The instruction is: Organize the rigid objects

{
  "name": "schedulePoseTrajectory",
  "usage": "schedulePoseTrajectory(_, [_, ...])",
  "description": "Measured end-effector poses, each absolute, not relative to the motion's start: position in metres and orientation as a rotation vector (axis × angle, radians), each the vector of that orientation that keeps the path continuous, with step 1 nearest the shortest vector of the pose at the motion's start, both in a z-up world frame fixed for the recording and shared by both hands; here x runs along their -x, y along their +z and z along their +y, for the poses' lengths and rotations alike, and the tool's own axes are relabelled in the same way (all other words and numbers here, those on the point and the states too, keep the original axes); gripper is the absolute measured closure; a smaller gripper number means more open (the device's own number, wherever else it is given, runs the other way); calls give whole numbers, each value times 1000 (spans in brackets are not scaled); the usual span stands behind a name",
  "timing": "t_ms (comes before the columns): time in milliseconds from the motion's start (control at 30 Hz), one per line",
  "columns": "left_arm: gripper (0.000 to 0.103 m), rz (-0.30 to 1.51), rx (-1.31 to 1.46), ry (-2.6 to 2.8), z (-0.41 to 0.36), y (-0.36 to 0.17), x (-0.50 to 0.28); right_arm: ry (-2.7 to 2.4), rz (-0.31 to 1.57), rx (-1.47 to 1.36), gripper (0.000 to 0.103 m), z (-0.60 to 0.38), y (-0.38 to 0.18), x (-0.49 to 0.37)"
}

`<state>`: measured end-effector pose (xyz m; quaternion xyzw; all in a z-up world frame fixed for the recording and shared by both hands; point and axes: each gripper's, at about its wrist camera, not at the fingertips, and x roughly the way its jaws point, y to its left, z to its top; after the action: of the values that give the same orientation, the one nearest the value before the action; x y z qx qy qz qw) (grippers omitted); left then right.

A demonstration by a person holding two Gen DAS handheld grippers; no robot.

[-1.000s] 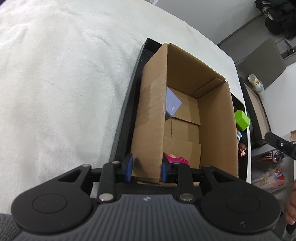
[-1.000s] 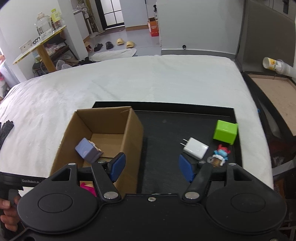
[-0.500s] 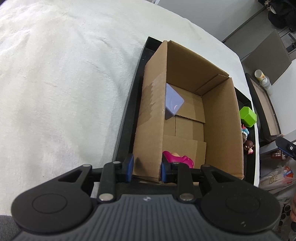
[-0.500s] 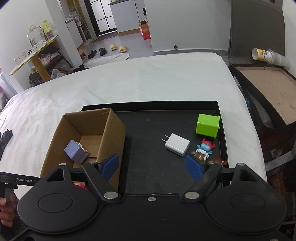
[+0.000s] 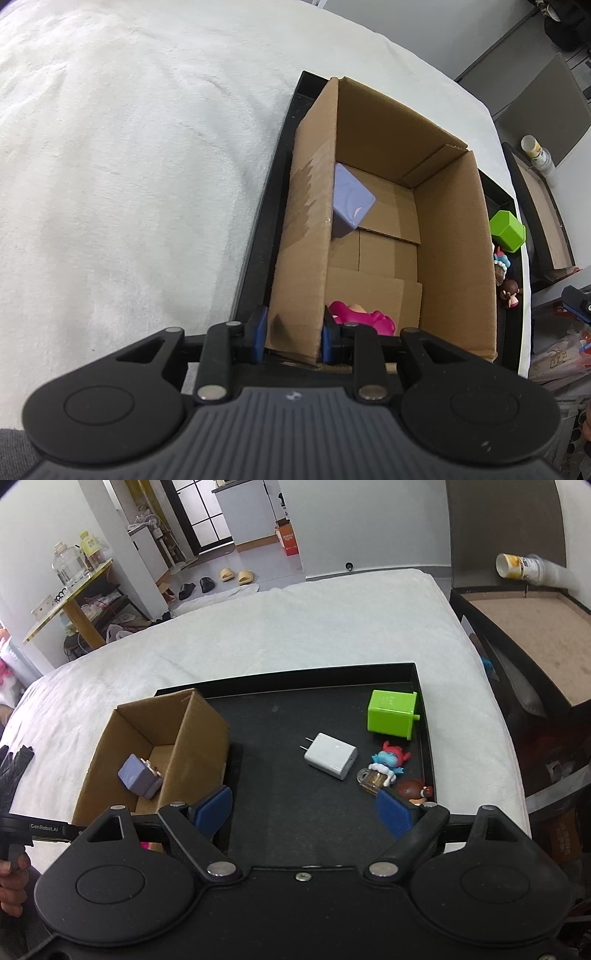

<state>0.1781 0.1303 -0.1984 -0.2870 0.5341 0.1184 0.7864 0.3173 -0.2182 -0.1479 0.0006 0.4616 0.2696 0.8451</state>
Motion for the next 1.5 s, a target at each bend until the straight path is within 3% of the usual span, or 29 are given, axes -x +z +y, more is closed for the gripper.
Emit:
schedulePoseTrajectory(400, [76, 1166, 608, 273, 130, -202, -182, 572, 1030, -5, 38, -235, -174, -348])
schedulePoseTrajectory(1000, [76, 1197, 604, 281, 132, -211, -191, 636, 1049, 202, 40, -234, -216, -387])
schedulePoseTrajectory(1433, [76, 1193, 621, 286, 134, -211, -189, 627, 1133, 416, 50, -215, -236, -375])
schedulePoseTrajectory(1500, [76, 1192, 623, 290, 133, -210, -190, 616, 1142, 438, 62, -214, -237, -369])
